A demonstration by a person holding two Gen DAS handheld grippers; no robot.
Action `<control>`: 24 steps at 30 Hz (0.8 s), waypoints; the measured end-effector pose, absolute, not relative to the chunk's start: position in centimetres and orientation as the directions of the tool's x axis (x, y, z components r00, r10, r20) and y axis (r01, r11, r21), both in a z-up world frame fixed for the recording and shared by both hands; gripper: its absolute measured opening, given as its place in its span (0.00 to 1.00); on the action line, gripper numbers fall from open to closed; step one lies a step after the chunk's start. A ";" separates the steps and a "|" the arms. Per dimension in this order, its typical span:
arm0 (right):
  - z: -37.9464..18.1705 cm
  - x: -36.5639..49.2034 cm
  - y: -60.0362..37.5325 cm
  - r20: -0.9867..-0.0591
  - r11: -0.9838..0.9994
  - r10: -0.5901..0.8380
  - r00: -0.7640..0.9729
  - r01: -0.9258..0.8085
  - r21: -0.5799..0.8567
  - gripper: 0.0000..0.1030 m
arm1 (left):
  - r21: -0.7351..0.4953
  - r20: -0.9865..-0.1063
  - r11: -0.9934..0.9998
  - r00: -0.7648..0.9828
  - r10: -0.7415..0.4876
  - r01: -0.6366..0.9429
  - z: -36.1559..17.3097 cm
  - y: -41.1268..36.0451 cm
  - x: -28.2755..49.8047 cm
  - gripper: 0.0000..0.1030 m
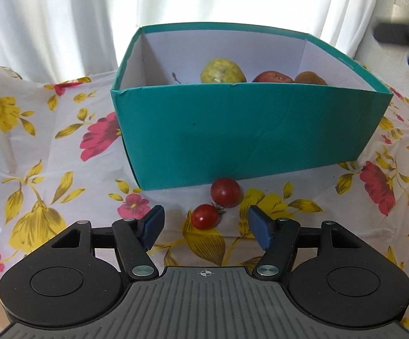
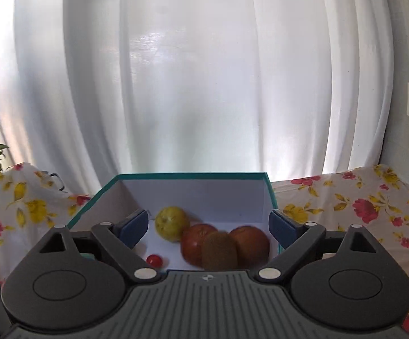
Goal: Organize fruits
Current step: 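Grasp a cherry tomato with the left tool while the right tool grasps another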
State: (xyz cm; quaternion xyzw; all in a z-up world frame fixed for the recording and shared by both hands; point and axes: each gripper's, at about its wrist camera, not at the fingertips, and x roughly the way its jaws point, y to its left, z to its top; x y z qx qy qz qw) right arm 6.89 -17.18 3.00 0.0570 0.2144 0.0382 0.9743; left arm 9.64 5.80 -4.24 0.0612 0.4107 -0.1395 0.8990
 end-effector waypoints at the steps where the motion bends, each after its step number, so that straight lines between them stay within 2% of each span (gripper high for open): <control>1: 2.6 6.5 -17.1 -0.426 0.990 0.105 0.899 -0.053 0.133 0.90 | -0.007 -0.752 0.953 0.627 -0.205 0.303 -4.3 5.9 9.6 0.69; 6: 0.7 5.7 -16.8 -0.496 0.982 0.130 0.858 -0.042 0.186 0.90 | 0.002 -0.747 0.954 0.635 -0.198 0.300 -4.4 5.7 9.8 0.67; 10: 0.5 5.4 -16.3 -0.505 0.981 0.145 0.851 -0.056 0.187 0.90 | 0.003 -0.761 0.955 0.620 -0.190 0.296 -4.6 5.6 10.1 0.60; 14: 0.4 5.6 -16.1 -0.508 0.980 0.153 0.848 -0.062 0.191 0.90 | 0.012 -0.761 0.955 0.622 -0.184 0.297 -4.7 5.4 10.1 0.59; 18: 0.4 5.6 -15.6 -0.513 0.980 0.162 0.843 -0.076 0.185 0.90 | -0.007 -0.789 0.953 0.584 -0.191 0.303 -5.3 5.4 10.6 0.40; 20: 0.4 5.8 -15.5 -0.514 0.980 0.166 0.842 -0.083 0.182 0.90 | -0.003 -0.785 0.953 0.590 -0.189 0.302 -5.4 5.4 10.6 0.38; 22: 0.4 5.9 -15.3 -0.516 0.979 0.171 0.839 -0.088 0.183 0.90 | 0.003 -0.783 0.954 0.594 -0.184 0.298 -5.4 5.4 10.7 0.24; 24: 0.3 6.0 -15.2 -0.521 0.980 0.170 0.836 -0.087 0.181 0.90 | -0.010 -0.784 0.954 0.590 -0.194 0.301 -5.4 5.6 10.7 0.24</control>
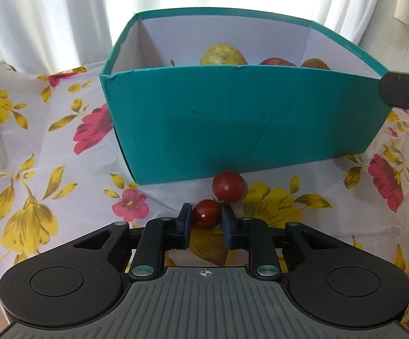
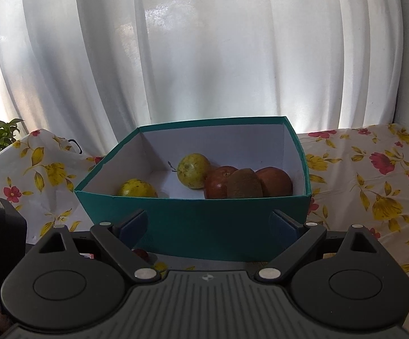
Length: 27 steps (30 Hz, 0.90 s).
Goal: Organize fruits
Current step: 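Grasp a cherry tomato with the left tool while the right tool grasps another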
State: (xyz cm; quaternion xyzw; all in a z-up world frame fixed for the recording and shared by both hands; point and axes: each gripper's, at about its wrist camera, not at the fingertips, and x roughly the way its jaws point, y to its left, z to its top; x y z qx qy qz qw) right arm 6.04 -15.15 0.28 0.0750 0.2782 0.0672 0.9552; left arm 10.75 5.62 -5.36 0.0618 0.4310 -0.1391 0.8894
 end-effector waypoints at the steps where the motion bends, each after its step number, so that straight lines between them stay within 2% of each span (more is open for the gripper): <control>1: 0.2 6.1 -15.1 -0.525 0.980 0.172 0.834 -0.089 0.180 0.90 | -0.019 -0.784 0.955 0.589 -0.198 0.295 -5.3 5.8 10.8 0.24; 10: -2.1 6.9 -12.6 -0.586 0.986 0.168 0.793 -0.127 0.110 0.90 | -0.110 -0.729 0.972 0.648 -0.222 0.209 0.0 8.4 8.2 0.24; 14: -4.0 7.7 -11.1 -0.634 0.980 0.199 0.747 -0.150 0.131 0.77 | -0.090 -0.727 0.981 0.661 -0.184 0.173 1.0 9.1 7.5 0.24; 17: -4.9 8.3 -9.7 -0.649 0.974 0.224 0.727 -0.183 0.131 0.71 | -0.091 -0.738 0.985 0.654 -0.165 0.145 1.1 9.8 7.4 0.24; 18: -5.1 8.5 -9.2 -0.654 0.972 0.232 0.720 -0.198 0.128 0.64 | -0.092 -0.742 0.986 0.651 -0.159 0.136 1.0 10.1 7.5 0.24; 21: -5.7 9.1 -7.9 -0.670 0.964 0.254 0.698 -0.235 0.121 0.55 | -0.098 -0.751 0.988 0.642 -0.152 0.120 0.7 10.8 7.3 0.24; 24: -6.2 9.8 -6.7 -0.683 0.959 0.265 0.681 -0.262 0.110 0.48 | -0.100 -0.756 0.988 0.637 -0.151 0.116 0.6 11.1 7.2 0.24; 27: -6.4 10.2 -5.9 -0.685 0.954 0.268 0.678 -0.287 0.089 0.45 | -0.103 -0.764 0.988 0.627 -0.152 0.114 0.3 11.3 7.2 0.24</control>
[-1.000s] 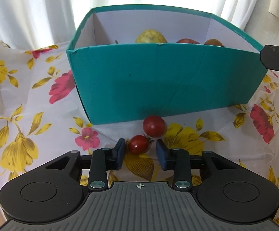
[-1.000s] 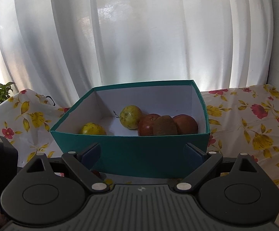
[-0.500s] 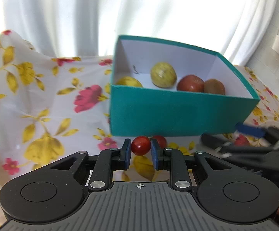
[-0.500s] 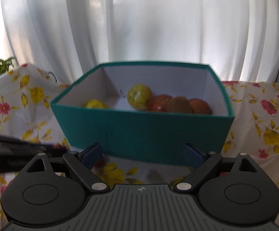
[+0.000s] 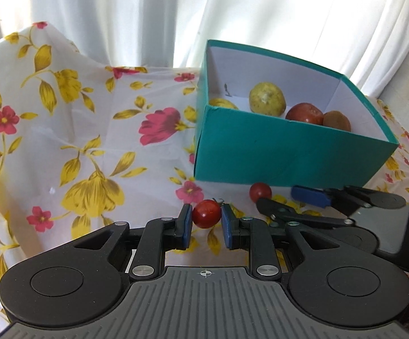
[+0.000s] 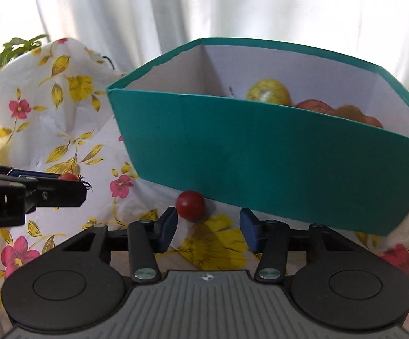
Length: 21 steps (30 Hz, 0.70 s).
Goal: Organize fruits
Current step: 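Grasp a cherry tomato with the left tool while the right tool grasps another, then lower both cherry tomatoes into the teal box and open both tools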
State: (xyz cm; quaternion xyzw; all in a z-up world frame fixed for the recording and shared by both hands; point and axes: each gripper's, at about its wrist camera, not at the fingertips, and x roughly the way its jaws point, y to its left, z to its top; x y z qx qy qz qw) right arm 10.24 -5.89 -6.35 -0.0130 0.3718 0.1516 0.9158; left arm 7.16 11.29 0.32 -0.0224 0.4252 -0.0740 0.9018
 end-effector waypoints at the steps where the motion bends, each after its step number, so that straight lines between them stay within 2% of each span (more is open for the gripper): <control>1: -6.4 10.4 -5.7 -0.687 0.952 0.270 0.675 -0.294 0.086 0.44 | -0.103 -0.766 0.988 0.625 -0.151 0.112 0.3 11.4 7.2 0.24; 7: -7.1 11.3 -4.9 -0.701 0.948 0.275 0.658 -0.309 0.082 0.37 | -0.098 -0.777 0.989 0.613 -0.144 0.108 -0.1 11.7 7.1 0.24; 13: -7.5 11.7 -4.4 -0.698 0.945 0.273 0.662 -0.320 0.066 0.24 | -0.094 -0.781 0.990 0.609 -0.137 0.103 -0.2 11.8 7.0 0.24; 21: -4.6 10.0 -6.8 -0.661 0.957 0.262 0.703 -0.277 0.085 0.24 | -0.092 -0.759 0.987 0.632 -0.155 0.131 1.8 10.9 7.1 0.25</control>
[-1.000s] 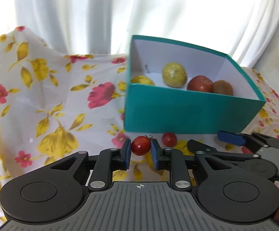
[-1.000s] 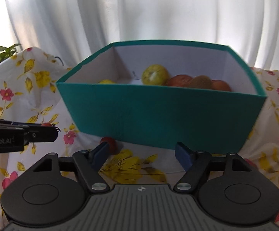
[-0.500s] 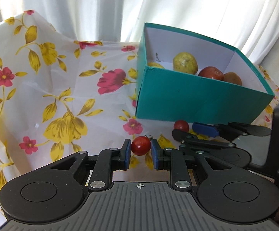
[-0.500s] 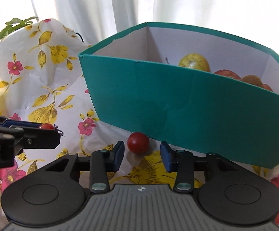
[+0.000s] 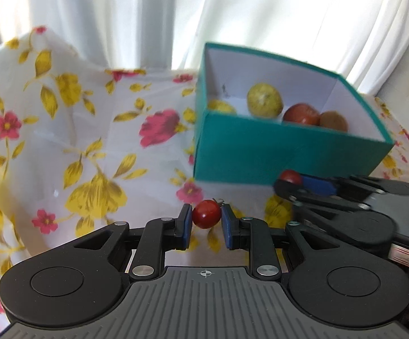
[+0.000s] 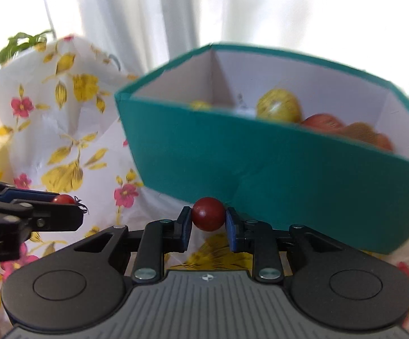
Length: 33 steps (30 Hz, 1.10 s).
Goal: Organize fruits
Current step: 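Lower both cherry tomatoes into the teal box and open both tools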
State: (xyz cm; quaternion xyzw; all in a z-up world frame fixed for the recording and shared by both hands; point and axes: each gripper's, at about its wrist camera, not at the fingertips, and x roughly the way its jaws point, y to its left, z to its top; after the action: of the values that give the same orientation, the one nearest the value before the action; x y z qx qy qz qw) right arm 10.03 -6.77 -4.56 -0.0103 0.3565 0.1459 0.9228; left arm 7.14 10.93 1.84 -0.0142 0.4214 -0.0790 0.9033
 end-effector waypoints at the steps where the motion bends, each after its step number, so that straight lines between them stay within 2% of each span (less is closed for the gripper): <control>1: -3.9 9.7 -7.4 -0.653 0.960 0.257 0.713 -0.267 0.087 0.24 | -0.089 -0.751 0.987 0.641 -0.156 0.135 2.4 10.6 7.3 0.25; 9: 0.5 6.8 -12.7 -0.582 0.989 0.147 0.799 -0.127 0.077 0.24 | -0.028 -0.696 0.985 0.703 -0.142 0.172 6.7 6.5 10.8 0.25; 13: 1.8 5.7 -14.9 -0.553 0.995 0.101 0.827 -0.071 0.076 0.24 | -0.005 -0.682 0.984 0.719 -0.132 0.176 7.2 4.5 13.1 0.25; 22: 3.0 4.9 -17.6 -0.520 0.998 0.031 0.854 0.005 0.068 0.24 | 0.049 -0.696 0.981 0.710 -0.100 0.187 5.0 1.5 16.7 0.25; 33: 3.5 5.7 -18.0 -0.492 0.997 0.028 0.870 0.011 0.076 0.24 | 0.076 -0.740 0.980 0.669 -0.067 0.182 1.9 1.0 19.5 0.25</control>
State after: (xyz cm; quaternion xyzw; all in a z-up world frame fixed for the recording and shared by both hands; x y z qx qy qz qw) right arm 5.67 -18.03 3.49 0.0379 0.2547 0.0044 0.9663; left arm 19.54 0.97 1.86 0.0719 0.4008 -0.0682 0.9108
